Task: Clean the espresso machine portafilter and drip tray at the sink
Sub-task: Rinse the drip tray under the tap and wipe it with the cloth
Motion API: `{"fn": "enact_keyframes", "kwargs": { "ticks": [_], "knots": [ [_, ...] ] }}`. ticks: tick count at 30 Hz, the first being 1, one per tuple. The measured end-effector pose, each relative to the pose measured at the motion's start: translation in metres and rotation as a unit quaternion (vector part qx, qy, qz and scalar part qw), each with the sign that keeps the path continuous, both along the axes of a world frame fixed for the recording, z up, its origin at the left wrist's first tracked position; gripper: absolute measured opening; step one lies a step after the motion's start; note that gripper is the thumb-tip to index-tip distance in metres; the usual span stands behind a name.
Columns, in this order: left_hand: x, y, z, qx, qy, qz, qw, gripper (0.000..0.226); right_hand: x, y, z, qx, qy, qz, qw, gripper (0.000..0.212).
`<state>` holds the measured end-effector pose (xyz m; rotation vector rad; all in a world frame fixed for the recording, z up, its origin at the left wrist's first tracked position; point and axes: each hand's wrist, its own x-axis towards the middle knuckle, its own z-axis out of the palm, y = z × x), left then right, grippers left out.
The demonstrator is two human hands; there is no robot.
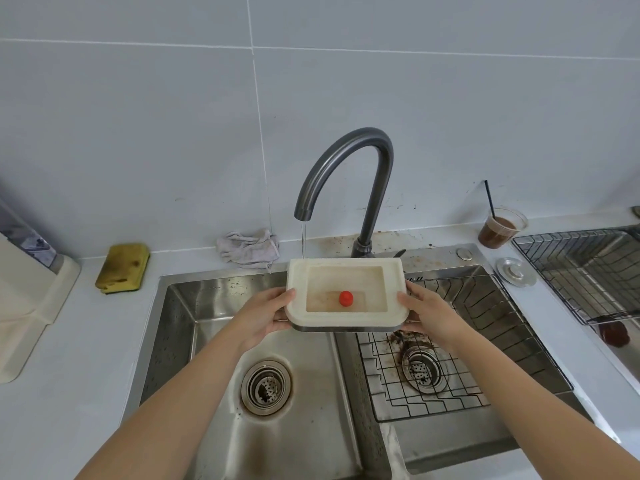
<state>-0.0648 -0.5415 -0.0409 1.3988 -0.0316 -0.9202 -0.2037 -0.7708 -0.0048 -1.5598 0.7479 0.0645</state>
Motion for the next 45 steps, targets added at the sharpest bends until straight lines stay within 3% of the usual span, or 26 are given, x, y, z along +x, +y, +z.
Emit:
{"fn": "enact_keyframes", "kwargs": {
  "ticks": [12,30,45],
  "knots": [
    [0.011,-0.009,0.008,-0.016,-0.016,-0.022,1.0,0.013,0.003,-0.005,0.002,-0.004,-0.027,-0.024,0.999,0.05],
    [0.032,-0.006,0.021,-0.032,-0.045,-0.006,0.998,0.036,0.022,0.006,0.006,-0.055,-0.088,-0.02,0.994,0.051],
    [0.033,0.012,0.019,0.003,-0.048,-0.011,0.999,0.031,0.018,0.025,-0.008,0.002,-0.098,-0.03,0.995,0.049]
  ]
}}
